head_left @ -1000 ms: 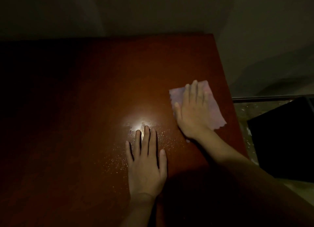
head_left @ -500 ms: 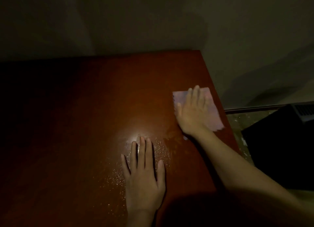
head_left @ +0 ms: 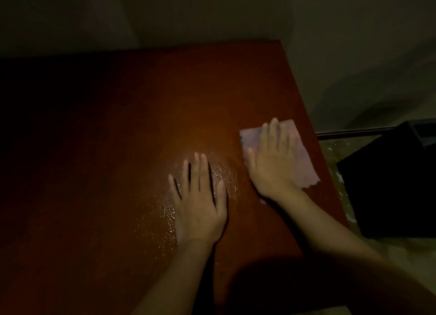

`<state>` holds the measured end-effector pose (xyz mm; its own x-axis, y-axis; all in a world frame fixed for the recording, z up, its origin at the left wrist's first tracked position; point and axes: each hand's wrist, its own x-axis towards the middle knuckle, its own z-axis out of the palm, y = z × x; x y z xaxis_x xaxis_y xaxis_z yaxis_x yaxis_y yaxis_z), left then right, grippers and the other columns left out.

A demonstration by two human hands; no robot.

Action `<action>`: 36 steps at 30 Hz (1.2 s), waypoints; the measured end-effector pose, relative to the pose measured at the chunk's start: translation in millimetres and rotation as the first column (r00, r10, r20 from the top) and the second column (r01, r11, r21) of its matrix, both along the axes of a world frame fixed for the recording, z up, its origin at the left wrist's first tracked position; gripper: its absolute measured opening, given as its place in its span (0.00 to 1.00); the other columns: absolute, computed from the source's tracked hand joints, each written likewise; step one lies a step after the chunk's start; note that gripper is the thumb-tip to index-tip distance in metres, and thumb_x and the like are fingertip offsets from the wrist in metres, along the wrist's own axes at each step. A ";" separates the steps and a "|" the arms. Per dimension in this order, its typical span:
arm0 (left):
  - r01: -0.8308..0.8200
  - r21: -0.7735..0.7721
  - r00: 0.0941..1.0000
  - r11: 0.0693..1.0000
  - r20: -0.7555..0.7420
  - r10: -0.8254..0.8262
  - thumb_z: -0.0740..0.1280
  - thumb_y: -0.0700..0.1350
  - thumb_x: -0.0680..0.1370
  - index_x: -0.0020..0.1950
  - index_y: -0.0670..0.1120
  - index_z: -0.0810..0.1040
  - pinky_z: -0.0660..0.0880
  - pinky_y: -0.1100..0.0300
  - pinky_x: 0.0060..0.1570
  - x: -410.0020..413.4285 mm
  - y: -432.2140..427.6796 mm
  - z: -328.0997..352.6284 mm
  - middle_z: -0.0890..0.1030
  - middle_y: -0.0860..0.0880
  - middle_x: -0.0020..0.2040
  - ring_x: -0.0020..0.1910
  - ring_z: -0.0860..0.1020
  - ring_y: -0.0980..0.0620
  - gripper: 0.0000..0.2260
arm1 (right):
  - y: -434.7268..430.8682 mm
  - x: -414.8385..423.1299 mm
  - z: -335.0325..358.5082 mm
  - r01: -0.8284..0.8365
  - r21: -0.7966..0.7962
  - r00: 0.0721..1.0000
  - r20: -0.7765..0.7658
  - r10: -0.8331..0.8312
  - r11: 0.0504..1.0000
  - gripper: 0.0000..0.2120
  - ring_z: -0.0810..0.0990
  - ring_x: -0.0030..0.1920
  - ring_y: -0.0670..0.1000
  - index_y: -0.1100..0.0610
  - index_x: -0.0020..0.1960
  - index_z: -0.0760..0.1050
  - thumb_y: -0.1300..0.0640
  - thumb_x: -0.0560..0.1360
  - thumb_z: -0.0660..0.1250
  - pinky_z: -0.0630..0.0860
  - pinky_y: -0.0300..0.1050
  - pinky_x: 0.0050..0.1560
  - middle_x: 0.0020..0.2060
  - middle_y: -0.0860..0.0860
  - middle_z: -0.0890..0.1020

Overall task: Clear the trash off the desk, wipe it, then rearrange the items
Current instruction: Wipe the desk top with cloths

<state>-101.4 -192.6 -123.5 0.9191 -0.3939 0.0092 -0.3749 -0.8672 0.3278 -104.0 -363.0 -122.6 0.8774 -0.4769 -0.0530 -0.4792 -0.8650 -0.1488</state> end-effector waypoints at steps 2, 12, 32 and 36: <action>0.000 -0.015 1.000 1.000 -0.007 -0.001 0.38 0.62 0.80 0.78 0.51 0.42 0.36 0.48 0.75 -0.5 0.8 0.8 0.46 0.53 0.78 0.77 0.41 0.54 0.28 | 23.6 -4.2 -3.0 -0.057 -0.034 0.998 0.004 0.058 0.998 0.35 0.41 0.76 0.59 0.62 0.77 0.43 0.42 0.77 0.31 0.41 0.57 0.76 0.76 0.61 0.44; 0.008 -0.016 1.000 1.000 0.030 -0.008 0.36 0.61 0.79 0.79 0.50 0.43 0.34 0.48 0.74 0.5 -1.3 1.5 0.46 0.51 0.79 0.78 0.42 0.52 0.30 | 18.6 -113.7 4.9 -0.082 -0.015 0.996 -0.037 0.082 0.996 0.31 0.37 0.76 0.53 0.59 0.77 0.41 0.43 0.80 0.36 0.31 0.47 0.73 0.76 0.55 0.41; 0.018 0.081 0.992 0.997 0.125 -0.028 0.40 0.63 0.77 0.78 0.53 0.56 0.37 0.46 0.74 57.4 75.0 5.0 0.53 0.51 0.78 0.78 0.48 0.51 0.32 | 93.3 -102.1 -5.7 -0.040 -0.060 0.998 0.049 0.043 0.997 0.31 0.56 0.75 0.62 0.65 0.74 0.57 0.44 0.82 0.38 0.52 0.59 0.71 0.74 0.63 0.59; 0.032 0.096 0.995 0.995 0.089 -0.041 0.42 0.63 0.78 0.79 0.53 0.52 0.33 0.47 0.73 66.2 73.6 1.3 0.49 0.51 0.79 0.78 0.46 0.51 0.30 | 71.8 -91.4 -9.4 -0.242 -0.117 0.969 0.018 0.245 0.963 0.30 0.51 0.77 0.58 0.62 0.76 0.53 0.44 0.82 0.42 0.48 0.56 0.72 0.76 0.59 0.54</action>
<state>-35.2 -119.0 -122.2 0.9012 -0.4303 0.0529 -0.4314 -0.8778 0.2081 -195.4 -291.2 -132.0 0.9681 -0.2498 0.0188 -0.2484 -0.9671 -0.0555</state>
